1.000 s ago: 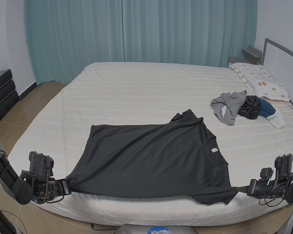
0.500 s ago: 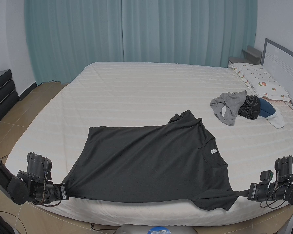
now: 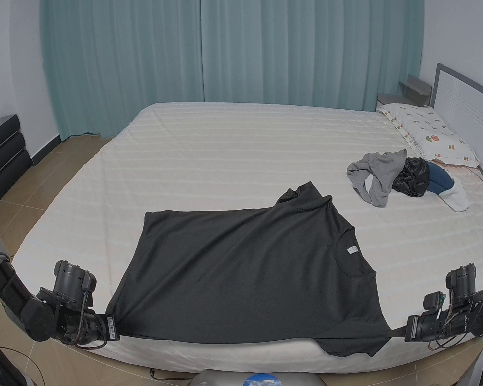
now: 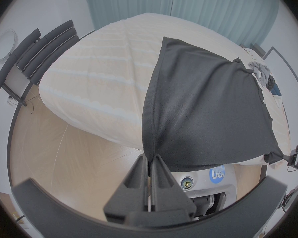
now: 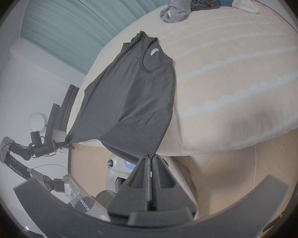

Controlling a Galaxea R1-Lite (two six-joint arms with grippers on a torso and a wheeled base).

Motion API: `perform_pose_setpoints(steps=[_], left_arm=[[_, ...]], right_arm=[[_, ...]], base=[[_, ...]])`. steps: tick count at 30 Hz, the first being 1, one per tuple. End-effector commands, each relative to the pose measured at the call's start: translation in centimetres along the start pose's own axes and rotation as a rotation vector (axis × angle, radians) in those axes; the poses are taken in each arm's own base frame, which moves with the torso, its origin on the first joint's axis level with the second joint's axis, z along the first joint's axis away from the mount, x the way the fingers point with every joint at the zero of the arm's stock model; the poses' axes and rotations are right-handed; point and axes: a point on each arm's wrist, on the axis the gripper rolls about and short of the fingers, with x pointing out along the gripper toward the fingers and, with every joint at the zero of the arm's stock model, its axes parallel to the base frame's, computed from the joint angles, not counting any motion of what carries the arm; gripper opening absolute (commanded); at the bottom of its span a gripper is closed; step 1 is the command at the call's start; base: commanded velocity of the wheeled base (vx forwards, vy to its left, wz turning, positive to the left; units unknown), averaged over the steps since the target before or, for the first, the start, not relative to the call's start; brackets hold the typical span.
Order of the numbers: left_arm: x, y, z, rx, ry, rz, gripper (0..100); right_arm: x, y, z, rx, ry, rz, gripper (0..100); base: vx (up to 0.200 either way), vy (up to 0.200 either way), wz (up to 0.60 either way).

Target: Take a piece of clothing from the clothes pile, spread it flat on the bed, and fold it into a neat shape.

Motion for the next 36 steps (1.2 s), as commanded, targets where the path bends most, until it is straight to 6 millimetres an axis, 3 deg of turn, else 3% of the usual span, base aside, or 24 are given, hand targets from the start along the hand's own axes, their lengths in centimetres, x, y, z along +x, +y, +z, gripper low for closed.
perform_pose_setpoints(steps=[1,5,6,8,9,16,17,21,36], left_arm=[[1.4,-0.4,-0.3,0.018,0.052,0.013,0],[2.0,-0.4,-0.5,0.016,0.078,0.018,0],[2.1,-0.5,-0.5,0.016,0.083,0.018,100],[2.2,-0.5,-0.5,0.015,0.079,0.011,100],[2.2,-0.5,-0.4,0.015,0.076,0.008,100],[2.0,-0.6,-0.1,0.005,0.043,-0.005,100],[2.2,-0.8,0.9,-0.059,0.012,-0.01,100],[1.9,-1.0,1.5,-0.099,-0.018,-0.027,100],[1.1,-1.3,2.3,-0.136,-0.066,-0.105,100]], right_arm=[[1.6,-0.9,0.1,0.024,0.055,-0.023,0],[2.6,-1.3,0.1,0.027,0.071,-0.041,0],[2.8,-1.3,0.1,0.026,0.073,-0.043,0],[2.9,-1.4,0.0,0.022,0.07,-0.042,0],[2.9,-1.4,0.0,0.019,0.063,-0.04,100],[2.7,-1.3,0.5,0.019,0.011,-0.023,100],[2.1,-1.4,0.6,0.024,-0.016,-0.024,100],[1.6,-1.6,1.1,0.031,-0.059,-0.022,100],[1.5,-1.7,1.0,0.034,-0.066,-0.026,100]], base=[[0.0,0.0,0.0],[0.0,0.0,0.0],[0.0,0.0,0.0],[0.0,0.0,0.0],[0.0,0.0,0.0],[0.0,0.0,0.0],[0.0,0.0,0.0],[0.0,0.0,0.0],[0.0,0.027,0.0]])
